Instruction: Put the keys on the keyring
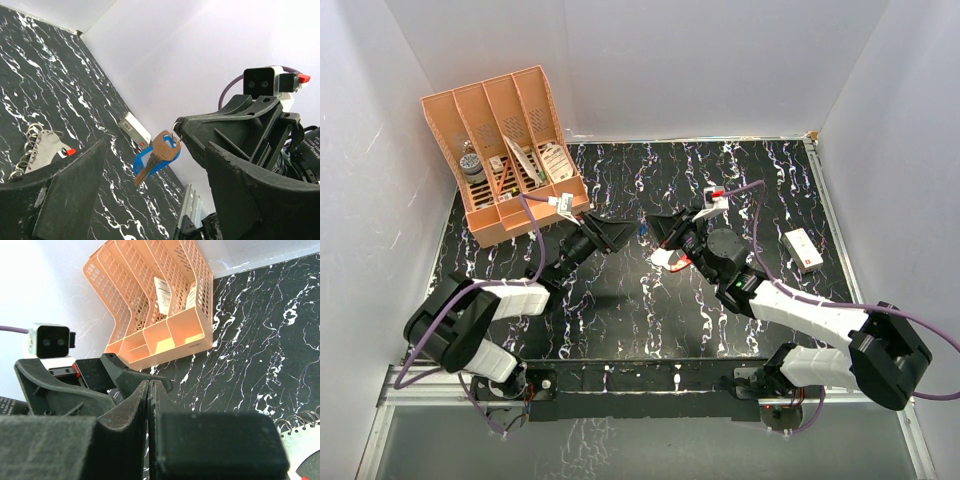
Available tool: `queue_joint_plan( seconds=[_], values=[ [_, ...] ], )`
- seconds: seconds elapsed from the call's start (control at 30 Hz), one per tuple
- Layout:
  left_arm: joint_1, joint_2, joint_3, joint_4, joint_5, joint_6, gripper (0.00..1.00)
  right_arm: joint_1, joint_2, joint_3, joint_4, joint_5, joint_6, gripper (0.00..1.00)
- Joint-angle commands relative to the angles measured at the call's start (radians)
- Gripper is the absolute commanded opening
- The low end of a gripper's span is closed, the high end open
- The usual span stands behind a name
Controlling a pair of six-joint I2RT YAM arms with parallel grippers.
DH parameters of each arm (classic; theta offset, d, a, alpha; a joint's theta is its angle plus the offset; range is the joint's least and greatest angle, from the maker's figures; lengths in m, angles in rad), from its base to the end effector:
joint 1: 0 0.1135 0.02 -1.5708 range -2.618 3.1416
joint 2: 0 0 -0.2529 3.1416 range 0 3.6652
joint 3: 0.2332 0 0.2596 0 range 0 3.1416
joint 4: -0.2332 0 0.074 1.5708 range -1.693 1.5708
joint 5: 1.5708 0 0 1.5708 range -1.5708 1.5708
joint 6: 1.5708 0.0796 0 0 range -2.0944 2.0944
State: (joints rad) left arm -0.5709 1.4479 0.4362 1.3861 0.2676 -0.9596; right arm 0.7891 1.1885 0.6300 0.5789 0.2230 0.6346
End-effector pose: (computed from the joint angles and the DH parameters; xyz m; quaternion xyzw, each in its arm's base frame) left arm 0.2530 -0.1875 0.2373 0.0004 0.5689 -0.6215 0.5386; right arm 0.2402 0.2170 0.2683 0.0256 0.6996 0.4047 0.5883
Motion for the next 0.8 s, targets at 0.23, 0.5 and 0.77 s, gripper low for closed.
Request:
queue_joint_plan(
  seconds=[0.23, 0.5, 0.77],
  values=[
    [0.008, 0.052, -0.008, 0.276, 0.035, -0.129, 0.72, -0.011, 0.005, -0.006, 0.12, -0.027, 0.026, 0.0],
    [0.015, 0.091, 0.0, 0.379, 0.023, -0.19, 0.66, -0.012, 0.034, -0.009, 0.139, -0.034, 0.042, 0.0],
    [0.018, 0.086, 0.025, 0.398, 0.01, -0.21, 0.64, -0.015, 0.049, -0.015, 0.15, -0.033, 0.05, 0.0]
  ],
)
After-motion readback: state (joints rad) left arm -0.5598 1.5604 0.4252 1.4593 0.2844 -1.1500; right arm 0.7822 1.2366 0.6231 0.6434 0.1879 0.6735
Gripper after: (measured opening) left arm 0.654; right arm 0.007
